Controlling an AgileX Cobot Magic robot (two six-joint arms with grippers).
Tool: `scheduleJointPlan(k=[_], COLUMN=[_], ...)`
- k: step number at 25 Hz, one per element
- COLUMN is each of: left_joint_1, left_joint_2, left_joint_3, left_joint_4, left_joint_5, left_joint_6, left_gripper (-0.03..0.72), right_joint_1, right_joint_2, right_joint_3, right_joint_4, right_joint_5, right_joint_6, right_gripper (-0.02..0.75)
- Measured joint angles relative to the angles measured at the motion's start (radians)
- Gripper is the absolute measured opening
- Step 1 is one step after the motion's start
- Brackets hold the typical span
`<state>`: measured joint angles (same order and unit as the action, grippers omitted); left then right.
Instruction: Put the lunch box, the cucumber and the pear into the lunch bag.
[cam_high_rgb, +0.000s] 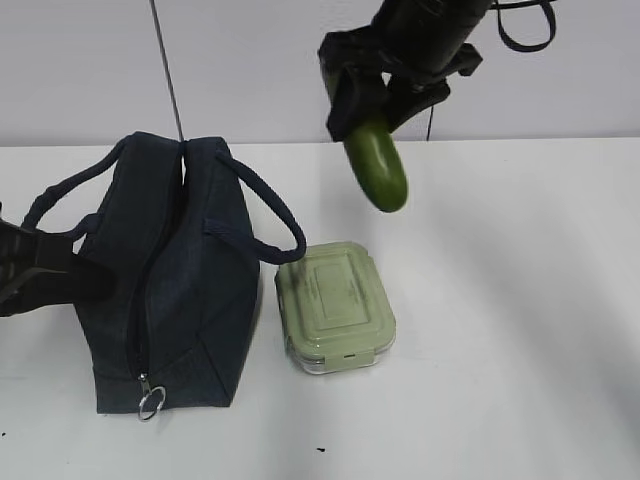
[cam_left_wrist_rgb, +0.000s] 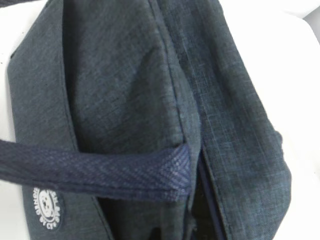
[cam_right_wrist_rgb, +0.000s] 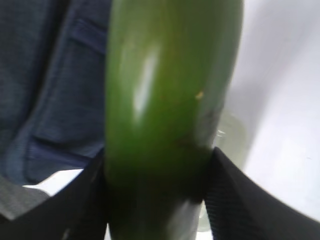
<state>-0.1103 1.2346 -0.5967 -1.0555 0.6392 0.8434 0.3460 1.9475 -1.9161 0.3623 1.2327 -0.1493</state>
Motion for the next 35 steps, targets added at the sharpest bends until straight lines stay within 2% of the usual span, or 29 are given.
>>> scheduleJointPlan(k=[5,10,13,17,22,25,30,35], left_joint_1=[0.0,0.0,0.0,0.0,0.0,0.0,0.0,0.0], left_joint_2=[0.0,0.0,0.0,0.0,0.0,0.0,0.0,0.0], left_joint_3=[0.0,0.0,0.0,0.0,0.0,0.0,0.0,0.0], left_joint_4=[-0.005,-0.011,-0.015,-0.025,-0.028,-0.031,-0.061,-0.07], left_joint_5=[0.0,0.0,0.0,0.0,0.0,0.0,0.001,0.002], left_joint_6=[0.0,0.0,0.0,0.0,0.0,0.0,0.0,0.0], left_gripper=[-0.016,-0.016,-0.016,-0.016,-0.017,-0.017,-0.018,-0.018], right_joint_1=[0.011,0.069,0.099,0.138,0.146,0.146,0.146,0.146], right_joint_2=[0.0,0.034,0.076,0.154,0.231,0.249,0.249,0.249], right_joint_3=[0.0,0.0,0.0,0.0,0.0,0.0,-0.003,-0.005], right_joint_4=[0.283,0.539,0.636,0.684,0.685,0.601,0.367,0.322], right_joint_5=[-0.042,-0.133,-0.167,-0.203,-0.207,-0.209,-0.196,-0.195], right_joint_6=[-0.121,-0.259,-0.308,-0.324,-0.299,-0.24,-0.097,-0.045], right_gripper=[0.393,0.393,0.393,0.393,0.393,0.393,0.393,0.393])
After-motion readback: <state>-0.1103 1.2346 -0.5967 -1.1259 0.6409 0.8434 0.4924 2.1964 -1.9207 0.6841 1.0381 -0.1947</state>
